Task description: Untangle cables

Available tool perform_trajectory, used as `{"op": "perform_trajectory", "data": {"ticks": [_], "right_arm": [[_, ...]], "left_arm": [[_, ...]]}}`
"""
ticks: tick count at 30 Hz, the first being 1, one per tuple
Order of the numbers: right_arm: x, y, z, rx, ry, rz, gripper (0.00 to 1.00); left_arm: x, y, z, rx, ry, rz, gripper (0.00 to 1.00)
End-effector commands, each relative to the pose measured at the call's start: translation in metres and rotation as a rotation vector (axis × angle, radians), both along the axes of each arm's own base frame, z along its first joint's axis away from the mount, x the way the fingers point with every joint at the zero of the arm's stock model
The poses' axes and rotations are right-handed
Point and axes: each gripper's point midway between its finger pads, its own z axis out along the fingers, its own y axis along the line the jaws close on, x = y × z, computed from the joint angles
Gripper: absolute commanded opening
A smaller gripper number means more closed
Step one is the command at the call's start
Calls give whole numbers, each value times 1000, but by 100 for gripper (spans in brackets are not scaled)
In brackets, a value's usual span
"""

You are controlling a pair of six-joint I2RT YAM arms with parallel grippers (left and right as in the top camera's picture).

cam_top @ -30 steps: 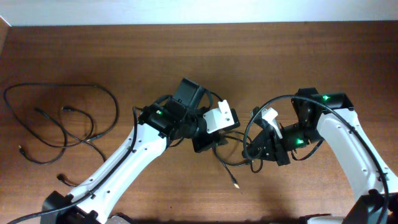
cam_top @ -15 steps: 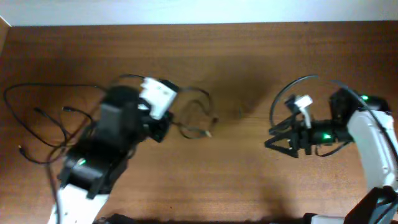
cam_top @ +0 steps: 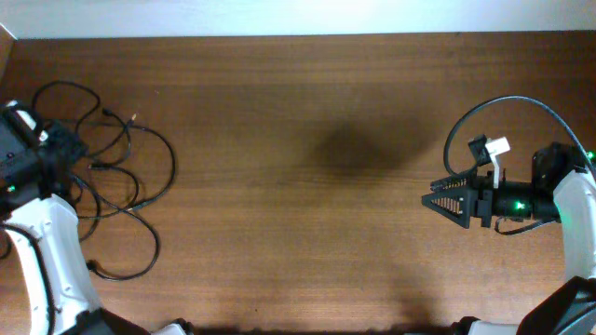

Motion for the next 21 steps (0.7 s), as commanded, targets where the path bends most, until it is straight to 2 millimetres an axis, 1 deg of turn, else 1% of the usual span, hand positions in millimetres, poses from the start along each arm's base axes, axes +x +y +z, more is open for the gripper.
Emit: {"op": "perform_trajectory", "data": {"ticks": [1,2,3,5,7,9,10,11,12,13,14,15,16,17,18,19,20,21], "right_arm": [[0,-1,5,-14,-26,-1,80],[0,-1,5,-14,-26,-1,80],[0,-1,5,-14,-25,-1,80],[-1,-1,4,-17,-24,0,80],[-1,-1,4,-17,-24,0,80],[-1,-1,4,-18,-24,0,80],[-1,-1,4,-17,-24,0,80],[-1,-1,4,-17,-24,0,80],[-1,-1,4,-17,-24,0,80],[-1,-1,4,-18,-25,0,80],[0,-1,4,-19,-27,0,80],[0,-1,4,-19,-28,0,81],[0,-1,4,-19,-27,0,91],[0,-1,4,-19,-28,0,99],[0,-1,3,-22,-28,1,99],[-2,-3,-1,-48,-17,11,99],[-6,-6,-9,-97,4,28,99],[-9,-8,-15,-133,19,41,99]], "left_arm": [[-13,12,-34,-163,46,133,99],[-16,9,-43,-185,79,135,99],[-16,2,-49,-225,93,110,99],[-15,-17,-53,-304,94,51,99],[-19,-24,-58,-338,118,42,99],[-18,-35,-60,-385,117,7,99],[-12,-52,-57,-408,107,-110,99],[-4,-73,-55,-373,117,-266,99],[-1,-91,-56,-337,140,-389,99],[2,-117,-58,-294,179,-519,99],[4,-141,-61,-271,208,-610,99],[4,-176,-65,-224,261,-745,99],[1,-204,-70,-195,308,-843,98],[-5,-240,-73,-169,347,-972,98],[-11,-262,-75,-162,374,-1033,100],[-17,-284,-76,-159,394,-1096,99],[-21,-302,-76,-151,403,-1148,99],[-24,-312,-76,-145,406,-1179,99]]}}
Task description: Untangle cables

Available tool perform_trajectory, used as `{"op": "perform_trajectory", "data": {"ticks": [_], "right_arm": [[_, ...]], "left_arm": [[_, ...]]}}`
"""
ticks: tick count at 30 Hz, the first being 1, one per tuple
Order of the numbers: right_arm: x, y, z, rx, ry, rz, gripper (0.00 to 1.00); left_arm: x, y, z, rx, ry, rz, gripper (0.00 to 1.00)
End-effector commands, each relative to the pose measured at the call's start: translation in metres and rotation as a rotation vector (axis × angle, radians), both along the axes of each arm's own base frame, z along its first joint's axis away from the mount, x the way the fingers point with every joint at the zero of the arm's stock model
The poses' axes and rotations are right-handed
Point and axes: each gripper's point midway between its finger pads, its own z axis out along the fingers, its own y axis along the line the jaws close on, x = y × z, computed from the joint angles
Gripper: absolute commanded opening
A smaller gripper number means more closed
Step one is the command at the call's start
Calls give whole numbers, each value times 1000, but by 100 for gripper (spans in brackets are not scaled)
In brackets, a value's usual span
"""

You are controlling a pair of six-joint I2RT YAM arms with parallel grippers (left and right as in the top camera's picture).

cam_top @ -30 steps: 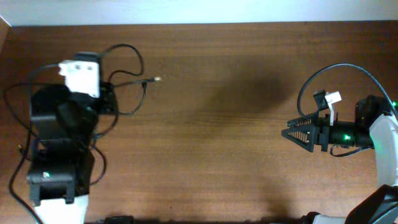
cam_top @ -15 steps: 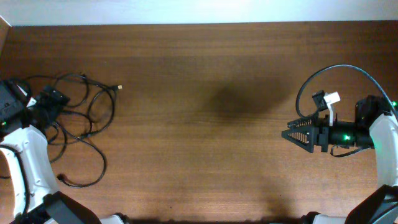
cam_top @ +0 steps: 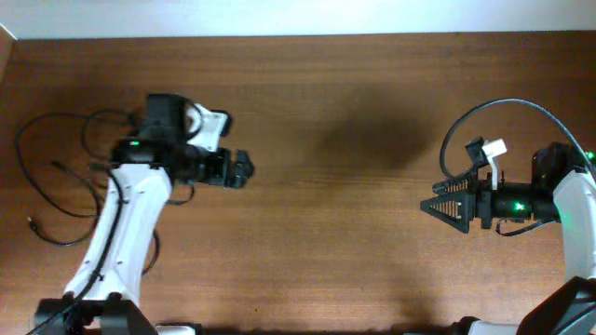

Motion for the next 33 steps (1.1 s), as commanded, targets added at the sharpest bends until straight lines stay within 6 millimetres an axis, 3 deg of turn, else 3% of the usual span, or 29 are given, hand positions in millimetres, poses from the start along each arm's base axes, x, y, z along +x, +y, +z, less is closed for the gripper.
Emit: {"op": "perform_trajectory", "data": {"ticks": [1,4,8,28,31,33], "right_arm": [[-10,-10,-15,-137,20,43,99],[-32,-36,-49,-380,123,128,99],[-49,-62,-68,-570,203,195,99],[-49,-62,-68,-570,203,195,99],[-49,-62,-68,-570,204,195,99],[-49,-62,-68,-570,204,195,99]], "left_arm": [[-7,-31,1,12,-12,-122,99],[-8,-34,1,12,-12,-130,99],[-8,-34,1,12,-12,-130,99],[-8,-34,2,12,-14,-130,99],[-11,-34,22,8,-77,-130,99],[-17,-37,47,3,-156,-141,99]]}}
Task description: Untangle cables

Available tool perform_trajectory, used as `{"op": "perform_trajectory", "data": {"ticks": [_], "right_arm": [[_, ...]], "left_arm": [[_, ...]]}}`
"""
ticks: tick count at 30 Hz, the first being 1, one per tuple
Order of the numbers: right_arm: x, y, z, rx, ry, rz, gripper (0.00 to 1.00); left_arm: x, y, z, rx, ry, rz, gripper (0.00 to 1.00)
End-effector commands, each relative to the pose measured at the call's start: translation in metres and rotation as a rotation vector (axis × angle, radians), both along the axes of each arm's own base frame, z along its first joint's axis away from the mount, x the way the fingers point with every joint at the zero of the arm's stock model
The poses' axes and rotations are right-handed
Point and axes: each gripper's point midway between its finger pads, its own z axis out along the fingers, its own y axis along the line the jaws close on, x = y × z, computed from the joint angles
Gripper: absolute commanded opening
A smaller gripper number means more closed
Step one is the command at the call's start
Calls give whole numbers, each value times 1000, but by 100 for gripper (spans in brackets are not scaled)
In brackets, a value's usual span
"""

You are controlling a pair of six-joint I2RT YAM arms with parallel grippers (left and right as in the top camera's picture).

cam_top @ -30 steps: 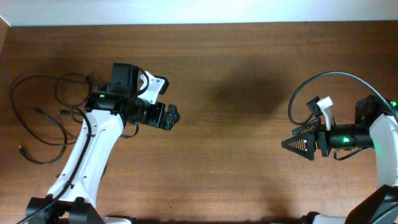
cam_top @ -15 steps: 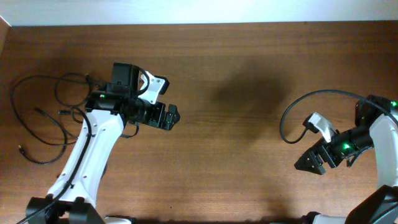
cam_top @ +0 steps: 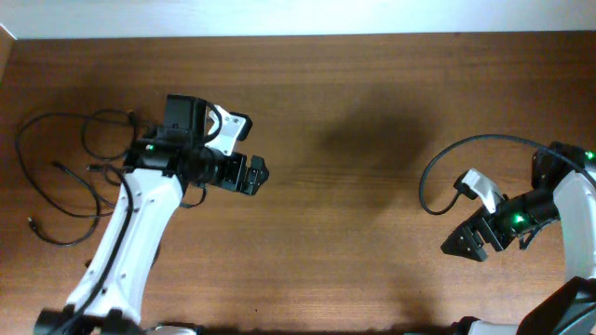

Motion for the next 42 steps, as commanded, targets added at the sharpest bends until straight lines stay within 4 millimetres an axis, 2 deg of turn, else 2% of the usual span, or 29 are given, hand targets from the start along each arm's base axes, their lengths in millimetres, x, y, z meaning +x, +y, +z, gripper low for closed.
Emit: {"op": "perform_trajectory", "data": {"ticks": [1,4,5,6,8,11,12,15,16,18,19,20,21,23,25,26,42], "right_arm": [[1,-2,4,-13,-25,3,99],[1,-2,4,-13,-25,3,99],[1,-2,4,-13,-25,3,99],[1,-2,4,-13,-25,3,99],[1,-2,4,-13,-25,3,99],[1,-2,4,-13,-25,3,99],[1,-2,4,-13,-25,3,99],[1,-2,4,-13,-25,3,99],[1,-2,4,-13,-25,3,99],[1,-2,4,-13,-25,3,99],[1,-2,4,-13,-25,3,99],[1,-2,4,-13,-25,3,99],[1,-2,4,-13,-25,3,99],[1,-2,4,-13,-25,3,99],[1,-2,4,-13,-25,3,99],[1,-2,4,-13,-25,3,99],[1,-2,4,-13,-25,3,99]], "left_arm": [[-11,-10,43,-12,-141,-49,99],[-46,-51,83,-49,-272,-195,99],[-55,-61,92,-60,-299,-234,99],[-63,-62,99,-22,-349,-252,99],[-66,-59,100,-11,-399,-248,99],[-77,-57,103,-80,-699,-257,99],[-82,-57,101,-99,-770,-266,99],[-103,-49,96,-206,-1130,-246,99],[-107,-34,98,-302,-1250,-125,99],[-108,-6,100,-400,-1353,83,99],[-104,17,99,-407,-1351,239,99],[-102,27,98,-382,-1354,291,99],[-97,42,86,-323,-1323,365,99],[-86,59,47,-207,-1187,433,99],[-83,67,6,-126,-1037,454,99],[-83,69,-2,-83,-1015,442,99],[-83,68,-2,-82,-1017,431,99]]}}
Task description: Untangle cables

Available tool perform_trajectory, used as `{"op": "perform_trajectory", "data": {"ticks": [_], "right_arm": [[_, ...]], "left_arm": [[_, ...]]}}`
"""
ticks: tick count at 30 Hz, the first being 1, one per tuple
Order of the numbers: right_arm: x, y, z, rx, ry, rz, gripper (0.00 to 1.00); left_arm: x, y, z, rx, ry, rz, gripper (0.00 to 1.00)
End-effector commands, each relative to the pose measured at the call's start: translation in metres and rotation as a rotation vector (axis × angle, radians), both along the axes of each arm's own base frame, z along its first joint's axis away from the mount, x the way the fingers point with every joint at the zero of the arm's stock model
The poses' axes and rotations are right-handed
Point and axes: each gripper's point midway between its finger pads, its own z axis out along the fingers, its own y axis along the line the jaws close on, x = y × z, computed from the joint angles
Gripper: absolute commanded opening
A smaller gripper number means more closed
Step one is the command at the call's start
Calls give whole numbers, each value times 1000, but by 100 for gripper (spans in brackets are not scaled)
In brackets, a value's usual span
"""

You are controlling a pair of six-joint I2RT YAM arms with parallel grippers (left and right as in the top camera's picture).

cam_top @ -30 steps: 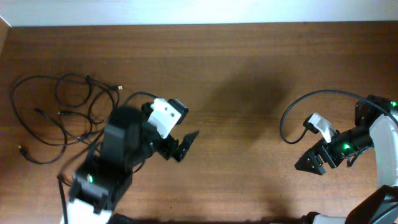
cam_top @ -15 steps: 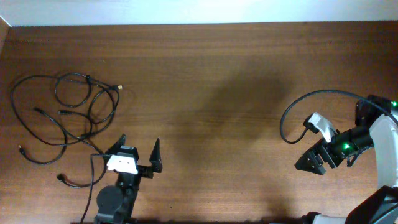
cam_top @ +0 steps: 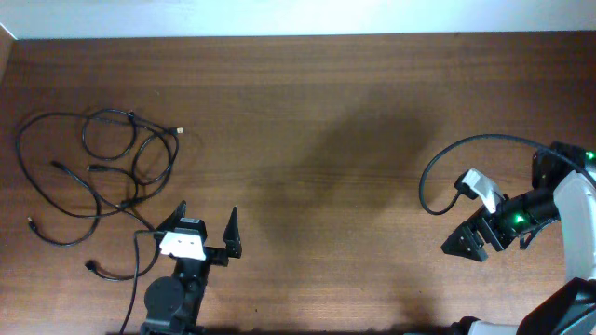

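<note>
A tangle of thin black cables (cam_top: 97,168) lies in loose overlapping loops at the left of the wooden table (cam_top: 326,112). One light-tipped end (cam_top: 178,131) points right. Another strand (cam_top: 116,275) trails down toward the front edge. My left gripper (cam_top: 205,223) sits at the front left, just right of the tangle's lower loops. It is open, its two fingers spread apart with nothing between them. My right gripper (cam_top: 463,244) hangs at the far right, tilted toward the table and far from the cables. Its jaws are too foreshortened to read.
The right arm's own black cable (cam_top: 438,163) arcs above its wrist, with a white connector (cam_top: 475,183) on it. The table's back edge meets a white wall along the top of the view.
My left arm was stretched over the table with its gripper right of the tangle. It is now at the front edge, gripper open. The cable loops have spread rightward. The right arm has not moved.
My left arm was first at the far left over the spread cables. Then it was reaching toward the table's middle, with the cables lying further left. Later the right gripper stood lower and tilted. Now the left arm is back at the front and the loops lie rearranged.
</note>
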Motion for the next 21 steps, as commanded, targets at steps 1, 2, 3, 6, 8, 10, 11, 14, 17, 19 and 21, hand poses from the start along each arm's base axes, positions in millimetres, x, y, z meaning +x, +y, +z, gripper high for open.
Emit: {"op": "perform_trajectory", "data": {"ticks": [1,2,3,6,8,10,11,14,17,19,21], "right_arm": [[1,-1,3,-8,-22,2,99],[1,-1,3,-8,-22,2,99],[1,-1,3,-7,-18,2,99],[3,-2,2,-9,-24,2,99],[3,-2,2,-10,-26,2,99],[3,-2,2,-10,-26,2,99],[3,-2,2,-10,-27,2,99],[8,-11,-3,-64,-50,13,99],[49,17,27,142,-297,-47,99],[70,38,59,313,-421,-107,99],[91,53,76,332,-501,-131,99]], "left_arm": [[0,2,-1,13,2,6,99],[0,2,-1,13,2,6,99],[0,2,-1,13,2,6,99],[0,2,-1,13,2,6,99],[0,2,-1,13,2,6,99],[0,2,-1,13,2,6,99],[0,2,-1,13,2,6,99],[0,2,-1,13,2,6,99],[0,2,-1,13,2,6,99],[0,2,-1,13,2,6,99],[0,2,-1,13,2,6,99]]}}
